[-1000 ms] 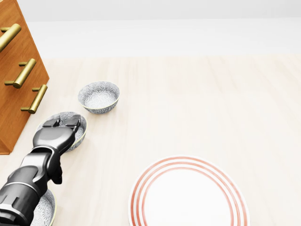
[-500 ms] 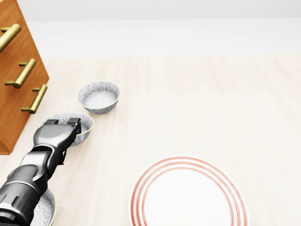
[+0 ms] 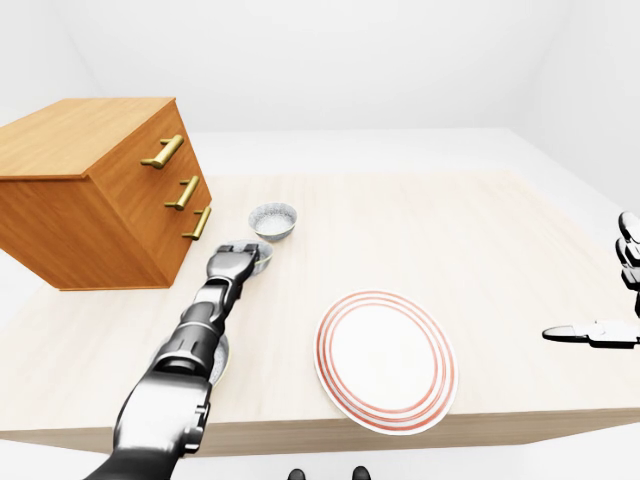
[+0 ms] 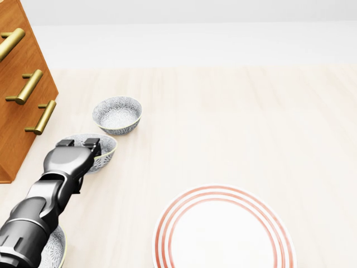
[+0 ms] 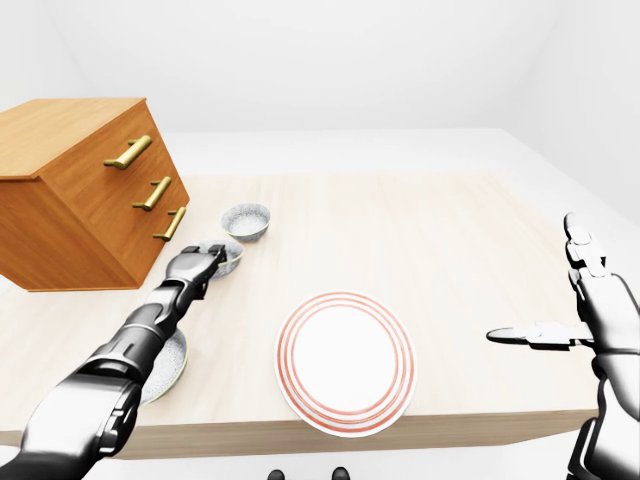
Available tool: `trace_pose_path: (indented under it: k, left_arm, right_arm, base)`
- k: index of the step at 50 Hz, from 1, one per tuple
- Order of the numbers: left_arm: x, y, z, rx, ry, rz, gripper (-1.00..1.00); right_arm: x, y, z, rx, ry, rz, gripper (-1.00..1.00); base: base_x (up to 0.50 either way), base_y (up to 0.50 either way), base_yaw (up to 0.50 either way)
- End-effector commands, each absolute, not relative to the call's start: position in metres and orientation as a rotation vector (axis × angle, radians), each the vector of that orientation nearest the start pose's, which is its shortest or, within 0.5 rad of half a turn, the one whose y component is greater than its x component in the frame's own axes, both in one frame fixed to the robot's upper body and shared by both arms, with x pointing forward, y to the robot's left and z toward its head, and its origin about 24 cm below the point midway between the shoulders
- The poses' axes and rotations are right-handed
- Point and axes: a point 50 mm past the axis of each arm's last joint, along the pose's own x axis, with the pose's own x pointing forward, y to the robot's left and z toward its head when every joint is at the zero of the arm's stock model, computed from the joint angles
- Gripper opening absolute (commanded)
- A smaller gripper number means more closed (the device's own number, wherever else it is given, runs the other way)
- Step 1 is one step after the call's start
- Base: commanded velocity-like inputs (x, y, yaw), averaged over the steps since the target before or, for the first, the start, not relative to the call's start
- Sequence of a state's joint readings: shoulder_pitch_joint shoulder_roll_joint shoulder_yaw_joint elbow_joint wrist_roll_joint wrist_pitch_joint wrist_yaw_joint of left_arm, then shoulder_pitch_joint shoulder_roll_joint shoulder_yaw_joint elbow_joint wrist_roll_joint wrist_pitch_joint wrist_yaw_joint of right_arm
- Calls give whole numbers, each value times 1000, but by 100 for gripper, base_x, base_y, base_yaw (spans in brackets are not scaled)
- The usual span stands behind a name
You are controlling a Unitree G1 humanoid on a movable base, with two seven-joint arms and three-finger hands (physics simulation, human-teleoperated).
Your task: Put the bowl in the middle on the plate.
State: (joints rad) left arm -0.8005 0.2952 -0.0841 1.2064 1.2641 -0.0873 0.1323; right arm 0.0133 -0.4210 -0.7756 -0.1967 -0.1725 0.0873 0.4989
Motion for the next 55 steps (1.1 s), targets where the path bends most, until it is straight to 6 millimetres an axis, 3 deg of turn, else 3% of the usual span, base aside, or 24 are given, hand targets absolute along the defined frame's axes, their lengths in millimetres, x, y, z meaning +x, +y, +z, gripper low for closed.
trace_pose_path:
  k: [1,34,41,47,55]
  left_arm:
    - [370,190,41,1533,182,-212,-100]
    - [361,176,46,1456,93,-198,-100]
    - [360,173,55,1424,58,-184,-100]
    - [353,158,73,1346,-19,-197,-100]
    - [343,154,75,1334,-42,-215,-100]
  right_arm:
    - [191,-355,151,-616,-34,-307,100]
    - [193,-357,147,-609,-18,-305,100]
    - [194,-359,142,-597,1,-311,100]
    - [194,-360,141,-597,7,-310,100]
    - [194,-358,141,-601,6,-307,100]
  base:
    - [0,0,0]
    - [0,0,0]
    - [0,0,0]
    - [0,0,0]
    - [0,0,0]
